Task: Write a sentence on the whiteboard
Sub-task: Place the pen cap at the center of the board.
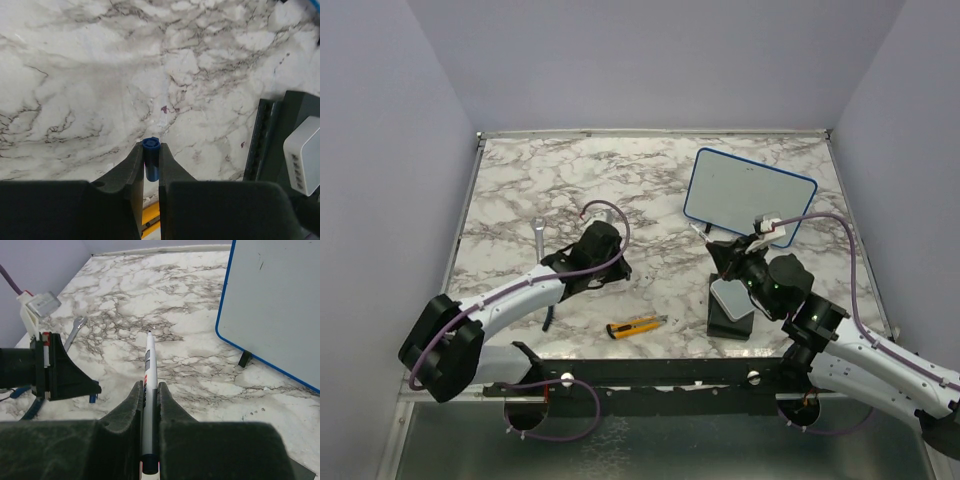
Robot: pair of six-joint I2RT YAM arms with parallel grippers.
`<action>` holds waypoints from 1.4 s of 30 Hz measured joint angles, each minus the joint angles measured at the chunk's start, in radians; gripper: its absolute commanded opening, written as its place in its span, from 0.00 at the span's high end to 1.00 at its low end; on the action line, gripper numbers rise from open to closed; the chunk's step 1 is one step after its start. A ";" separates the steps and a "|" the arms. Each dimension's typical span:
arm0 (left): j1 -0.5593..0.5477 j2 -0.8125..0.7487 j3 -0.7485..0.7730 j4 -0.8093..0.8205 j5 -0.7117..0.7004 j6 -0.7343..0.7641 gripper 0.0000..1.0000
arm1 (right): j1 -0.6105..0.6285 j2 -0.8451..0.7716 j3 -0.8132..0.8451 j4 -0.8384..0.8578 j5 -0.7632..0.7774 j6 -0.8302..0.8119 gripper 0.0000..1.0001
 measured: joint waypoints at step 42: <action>-0.070 0.200 0.244 -0.072 -0.101 0.320 0.18 | -0.021 0.053 0.092 -0.076 0.154 -0.017 0.99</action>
